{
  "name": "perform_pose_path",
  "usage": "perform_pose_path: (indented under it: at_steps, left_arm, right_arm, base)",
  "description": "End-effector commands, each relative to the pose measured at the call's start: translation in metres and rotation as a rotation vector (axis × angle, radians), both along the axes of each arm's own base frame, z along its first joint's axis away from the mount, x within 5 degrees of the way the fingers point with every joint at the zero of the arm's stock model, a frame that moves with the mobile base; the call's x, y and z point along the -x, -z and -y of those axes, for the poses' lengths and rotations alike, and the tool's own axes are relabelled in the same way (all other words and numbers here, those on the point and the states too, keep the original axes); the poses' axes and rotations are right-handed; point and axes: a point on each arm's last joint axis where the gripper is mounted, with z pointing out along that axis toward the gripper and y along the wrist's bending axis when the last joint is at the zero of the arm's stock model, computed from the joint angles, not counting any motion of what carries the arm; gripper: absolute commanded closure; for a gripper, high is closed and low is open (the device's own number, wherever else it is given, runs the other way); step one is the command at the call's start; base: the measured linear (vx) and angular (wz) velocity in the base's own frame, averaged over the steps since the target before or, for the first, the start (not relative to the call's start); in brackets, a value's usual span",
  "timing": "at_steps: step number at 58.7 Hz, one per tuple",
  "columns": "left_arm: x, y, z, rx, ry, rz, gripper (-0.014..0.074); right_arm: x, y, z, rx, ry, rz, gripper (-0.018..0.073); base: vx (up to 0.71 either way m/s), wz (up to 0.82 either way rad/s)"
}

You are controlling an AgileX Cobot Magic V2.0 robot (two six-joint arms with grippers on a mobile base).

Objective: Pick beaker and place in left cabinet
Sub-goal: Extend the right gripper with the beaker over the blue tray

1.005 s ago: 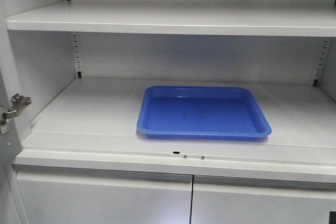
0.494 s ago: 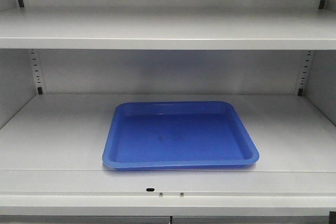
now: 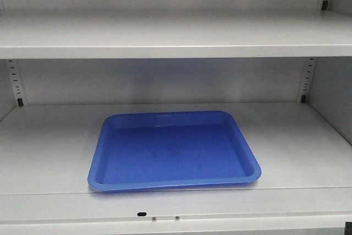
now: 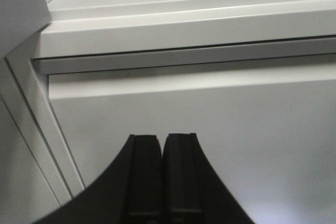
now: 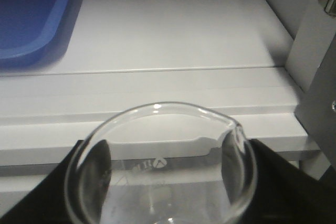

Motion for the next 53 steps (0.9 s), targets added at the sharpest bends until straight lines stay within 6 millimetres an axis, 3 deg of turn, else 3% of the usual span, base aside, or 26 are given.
perform_pose_path:
  at_steps: [1, 14, 27, 44, 53]
  left_arm:
    - [-0.001, -0.012, 0.001, 0.004, 0.018, 0.099, 0.0593]
    - [-0.001, -0.012, 0.001, 0.004, 0.018, 0.099, 0.0593]
    - [-0.001, -0.012, 0.001, 0.004, 0.018, 0.099, 0.0593]
    - [-0.001, -0.012, 0.001, 0.004, 0.018, 0.099, 0.0593]
    - [-0.001, -0.012, 0.001, 0.004, 0.018, 0.099, 0.0593]
  right_arm:
    - [-0.004, -0.016, -0.002, 0.002, -0.034, 0.092, 0.056]
    - [-0.005, -0.02, -0.005, -0.007, -0.063, 0.136, 0.056]
    - [-0.025, -0.036, -0.029, -0.073, -0.293, 0.383, 0.056]
    - [-0.119, -0.04, -0.053, -0.149, -0.454, 0.441, 0.056]
    - [-0.173, -0.041, -0.079, -0.132, -0.562, 0.449, 0.056]
  base:
    - [0.01, -0.04]
    - [0.0, 0.0]
    - [0.0, 0.0]
    - [0.0, 0.0]
    - [0.0, 0.0]
